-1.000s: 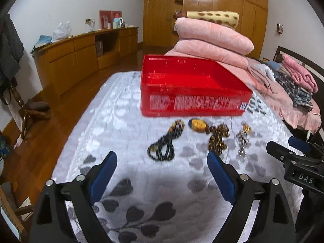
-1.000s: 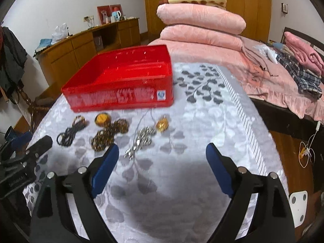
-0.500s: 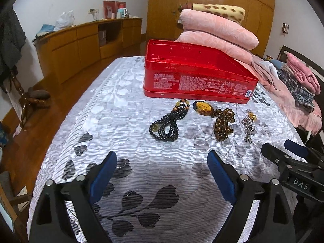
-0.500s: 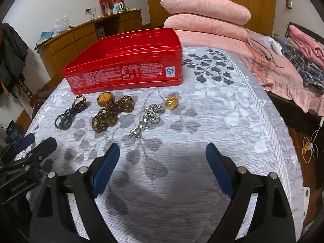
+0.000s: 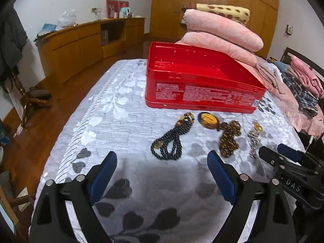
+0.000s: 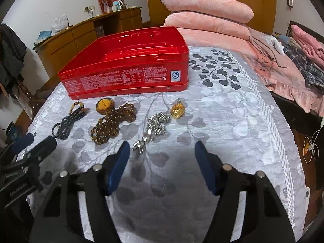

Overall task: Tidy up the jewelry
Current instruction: 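Withdraw both grippers from the tray back over the jewelry, then grasp the silver chain with the right gripper while the left gripper grasps the black bead necklace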

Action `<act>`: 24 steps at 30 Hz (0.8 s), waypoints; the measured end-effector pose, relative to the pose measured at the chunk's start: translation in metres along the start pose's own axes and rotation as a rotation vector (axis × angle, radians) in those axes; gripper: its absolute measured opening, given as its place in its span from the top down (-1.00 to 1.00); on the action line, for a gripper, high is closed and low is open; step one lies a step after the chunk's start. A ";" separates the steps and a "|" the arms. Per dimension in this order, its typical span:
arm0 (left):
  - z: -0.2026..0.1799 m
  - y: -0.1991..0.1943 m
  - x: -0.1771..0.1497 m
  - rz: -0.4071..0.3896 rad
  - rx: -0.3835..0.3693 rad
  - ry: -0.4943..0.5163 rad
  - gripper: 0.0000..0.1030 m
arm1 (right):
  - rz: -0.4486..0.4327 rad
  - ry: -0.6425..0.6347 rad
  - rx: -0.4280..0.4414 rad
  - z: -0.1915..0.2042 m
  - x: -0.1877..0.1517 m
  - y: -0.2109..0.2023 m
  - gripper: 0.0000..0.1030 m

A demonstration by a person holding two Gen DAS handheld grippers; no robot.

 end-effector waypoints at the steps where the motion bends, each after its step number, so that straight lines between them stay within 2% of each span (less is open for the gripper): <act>1: 0.001 0.003 0.001 0.000 0.002 -0.003 -0.72 | 0.005 0.001 0.002 0.001 0.000 0.003 -0.04; 3: 0.001 0.010 0.002 0.011 0.012 -0.001 -0.72 | 0.025 0.006 0.000 0.001 0.000 0.011 0.04; 10: -0.001 0.029 0.003 0.058 -0.028 -0.007 -0.72 | 0.037 0.012 0.013 0.001 0.006 0.023 0.27; 17: -0.009 0.053 0.010 0.099 -0.045 0.033 -0.70 | 0.046 0.002 0.012 0.005 0.009 0.033 0.27; 20: -0.014 0.059 0.012 0.106 -0.032 0.059 -0.43 | 0.043 -0.002 0.013 0.005 0.010 0.035 0.27; 21: -0.016 0.059 0.013 0.102 -0.023 0.075 -0.24 | 0.041 -0.004 0.012 0.005 0.010 0.035 0.29; 23: -0.018 0.058 0.013 0.097 -0.020 0.085 -0.03 | 0.038 -0.001 0.008 0.005 0.010 0.035 0.38; 24: -0.018 0.057 0.013 0.094 -0.022 0.086 0.17 | 0.036 0.010 0.011 0.002 0.010 0.034 0.49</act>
Point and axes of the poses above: each gripper's, at about its wrist camera, not at the fingertips, and y roughly the way its jaws point, z to its left, x to its top, the point moved 4 cm from there along y, roughly the way its jaws point, and after that the axes turned 9 degrees about -z, right-handed, at the moved point
